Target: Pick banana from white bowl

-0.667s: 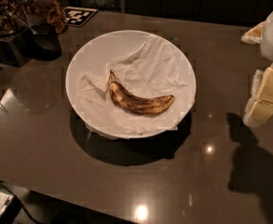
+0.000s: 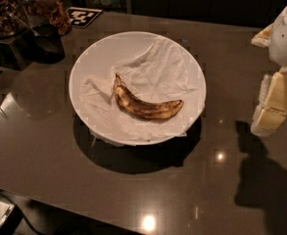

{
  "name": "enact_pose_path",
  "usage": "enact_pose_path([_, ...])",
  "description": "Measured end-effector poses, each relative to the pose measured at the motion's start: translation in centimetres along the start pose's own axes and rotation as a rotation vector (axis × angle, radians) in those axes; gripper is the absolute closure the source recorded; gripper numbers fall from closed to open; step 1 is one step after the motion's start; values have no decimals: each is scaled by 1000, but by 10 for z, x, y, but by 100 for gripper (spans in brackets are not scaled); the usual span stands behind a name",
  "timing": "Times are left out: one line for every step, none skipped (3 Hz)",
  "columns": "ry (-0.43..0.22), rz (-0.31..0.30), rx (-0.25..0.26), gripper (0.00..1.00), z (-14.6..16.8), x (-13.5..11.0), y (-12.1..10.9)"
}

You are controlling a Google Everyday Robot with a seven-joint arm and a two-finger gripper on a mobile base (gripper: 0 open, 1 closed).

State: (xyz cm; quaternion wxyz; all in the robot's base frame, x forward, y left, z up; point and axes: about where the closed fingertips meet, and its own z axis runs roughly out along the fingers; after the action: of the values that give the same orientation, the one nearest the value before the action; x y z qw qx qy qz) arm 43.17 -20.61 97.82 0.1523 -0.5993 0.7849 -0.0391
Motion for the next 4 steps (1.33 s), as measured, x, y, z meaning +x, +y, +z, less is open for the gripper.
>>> enact_pose_path([33,-32,3,0,-7,-28,23])
enact_pose_path([63,-131,-8,0,-9,-63,52])
enact_pose_path([50,-142,18,0,-17,-71,53])
enact_pose_path([28,-162,26,0,-20,-88,56])
